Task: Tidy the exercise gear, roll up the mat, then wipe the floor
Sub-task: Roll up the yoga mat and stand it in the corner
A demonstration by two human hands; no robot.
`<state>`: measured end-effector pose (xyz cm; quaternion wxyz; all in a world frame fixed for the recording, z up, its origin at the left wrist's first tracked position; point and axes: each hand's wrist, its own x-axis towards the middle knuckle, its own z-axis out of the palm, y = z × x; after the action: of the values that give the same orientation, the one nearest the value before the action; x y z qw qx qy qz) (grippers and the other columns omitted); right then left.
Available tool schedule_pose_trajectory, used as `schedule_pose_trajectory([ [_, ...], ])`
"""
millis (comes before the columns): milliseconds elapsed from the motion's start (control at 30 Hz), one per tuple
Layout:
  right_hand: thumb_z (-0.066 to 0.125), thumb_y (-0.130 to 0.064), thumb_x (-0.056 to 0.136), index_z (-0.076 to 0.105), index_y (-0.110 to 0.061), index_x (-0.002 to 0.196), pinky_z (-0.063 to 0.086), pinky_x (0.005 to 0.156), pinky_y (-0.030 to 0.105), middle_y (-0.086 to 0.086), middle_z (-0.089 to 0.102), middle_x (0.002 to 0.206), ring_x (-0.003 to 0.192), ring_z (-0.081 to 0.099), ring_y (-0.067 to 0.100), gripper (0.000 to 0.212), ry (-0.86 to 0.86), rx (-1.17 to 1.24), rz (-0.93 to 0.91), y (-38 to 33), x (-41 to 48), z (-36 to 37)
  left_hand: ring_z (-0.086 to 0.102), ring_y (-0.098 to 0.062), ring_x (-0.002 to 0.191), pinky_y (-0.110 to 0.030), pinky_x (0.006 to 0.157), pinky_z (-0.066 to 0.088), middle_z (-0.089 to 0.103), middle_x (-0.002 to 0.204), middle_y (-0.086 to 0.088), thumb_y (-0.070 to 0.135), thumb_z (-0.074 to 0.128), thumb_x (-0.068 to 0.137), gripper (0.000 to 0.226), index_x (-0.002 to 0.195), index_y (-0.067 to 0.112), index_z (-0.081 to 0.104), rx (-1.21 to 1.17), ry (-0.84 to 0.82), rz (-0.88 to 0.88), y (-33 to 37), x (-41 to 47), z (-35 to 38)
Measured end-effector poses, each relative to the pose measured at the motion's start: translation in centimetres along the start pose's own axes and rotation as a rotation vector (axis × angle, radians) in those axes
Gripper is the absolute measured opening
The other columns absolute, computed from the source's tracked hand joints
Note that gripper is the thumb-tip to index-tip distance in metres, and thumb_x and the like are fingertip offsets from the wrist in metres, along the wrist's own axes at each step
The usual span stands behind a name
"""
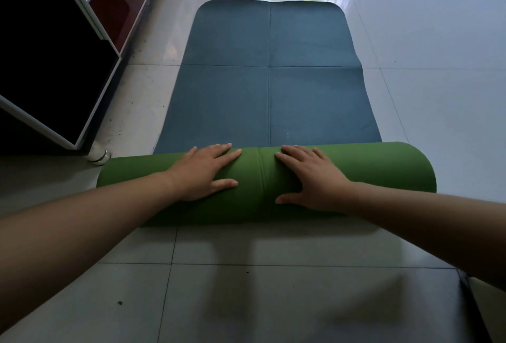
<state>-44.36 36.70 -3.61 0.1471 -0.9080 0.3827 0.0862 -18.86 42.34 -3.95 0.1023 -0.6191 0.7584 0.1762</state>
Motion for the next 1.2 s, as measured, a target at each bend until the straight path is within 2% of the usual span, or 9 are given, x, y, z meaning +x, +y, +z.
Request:
schedule_pose_trajectory([
  [67,0.056,-0.072,0.071,0.015,-0.025,0.148,0.01,0.118,0.04,-0.003,0.014,0.157,0.144,0.012,0.018,0.099,-0.007,-0.006,0.008,0.6,0.7,-0.1,0.013,-0.016,0.144,-0.047,0.114,0.016,0.01,0.158,0.004,0.058,0.037,0.09,0.069,0.149,0.033,0.01,-0.002,0.041,-0.006,0.1,0.4,0.0],
  [167,0.055,-0.068,0.076,0.024,-0.024,0.146,0.015,0.117,0.042,-0.001,0.024,0.154,0.141,0.02,0.019,0.089,0.039,0.05,0.075,1.3,2.3,-0.7,0.014,-0.017,0.144,-0.044,0.115,0.017,0.012,0.158,0.003,0.051,0.038,0.093,0.064,0.149,0.029,0.014,-0.02,0.139,0.026,0.8,0.4,0.4],
  [300,0.055,-0.06,0.082,0.042,-0.019,0.137,0.026,0.111,0.038,0.003,0.04,0.145,0.132,0.037,0.023,0.069,0.198,0.139,0.207,1.7,4.1,-1.4,0.003,-0.018,0.146,-0.046,0.117,0.011,0.0,0.159,0.003,0.062,0.041,0.086,0.081,0.15,0.028,0.004,0.01,0.109,0.007,1.7,0.4,0.9],
  [400,0.055,-0.057,0.083,0.043,-0.021,0.136,0.027,0.11,0.038,0.003,0.041,0.144,0.131,0.038,0.024,0.066,0.213,0.128,0.161,1.7,4.2,-1.3,0.0,-0.019,0.146,-0.048,0.117,0.01,-0.004,0.159,0.002,0.071,0.048,0.077,0.098,0.149,0.026,-0.001,0.021,0.054,-0.011,1.5,1.4,0.6],
  [467,0.055,-0.062,0.08,0.039,-0.022,0.139,0.021,0.113,0.04,0.002,0.036,0.147,0.135,0.031,0.022,0.074,0.178,0.072,0.096,1.5,3.7,-0.9,0.0,-0.019,0.146,-0.049,0.117,0.01,-0.005,0.158,0.002,0.073,0.056,0.07,0.109,0.149,0.026,-0.003,0.028,0.024,-0.017,1.2,2.1,0.4],
  [600,0.059,-0.072,0.069,0.015,-0.025,0.148,0.005,0.118,0.045,-0.001,0.012,0.157,0.144,0.008,0.021,0.103,0.034,-0.036,0.043,1.8,3.2,-0.1,0.006,-0.02,0.145,-0.049,0.116,0.015,0.001,0.158,0.002,0.068,0.069,0.061,0.12,0.149,0.026,-0.001,0.046,0.005,-0.027,0.8,3.2,0.3],
  [767,0.066,-0.073,0.06,0.011,-0.025,0.148,0.01,0.117,0.045,0.001,0.012,0.156,0.143,0.011,0.022,0.115,-0.002,-0.115,0.028,2.2,3.8,-0.2,0.023,-0.021,0.14,-0.042,0.114,0.026,0.021,0.155,0.0,0.064,0.074,0.059,0.115,0.149,0.023,0.015,-0.001,0.026,0.006,0.5,3.9,-0.3],
  [900,0.067,-0.073,0.058,0.024,-0.025,0.144,0.022,0.111,0.041,-0.002,0.03,0.149,0.136,0.028,0.02,0.108,0.023,-0.132,0.006,2.1,3.8,-0.5,0.03,-0.02,0.137,-0.029,0.11,0.027,0.028,0.152,0.001,0.06,0.075,0.061,0.108,0.147,0.022,0.022,-0.01,0.052,0.029,0.7,3.6,-0.5],
  [1200,0.063,-0.067,0.068,0.035,-0.024,0.137,0.029,0.104,0.035,-0.003,0.044,0.14,0.126,0.04,0.021,0.086,0.034,-0.182,-0.02,0.7,1.6,-0.1,0.039,-0.018,0.131,-0.028,0.101,0.036,0.037,0.147,0.006,0.053,0.072,0.07,0.091,0.145,0.026,0.029,0.002,0.143,0.015,2.5,0.8,0.5],
])
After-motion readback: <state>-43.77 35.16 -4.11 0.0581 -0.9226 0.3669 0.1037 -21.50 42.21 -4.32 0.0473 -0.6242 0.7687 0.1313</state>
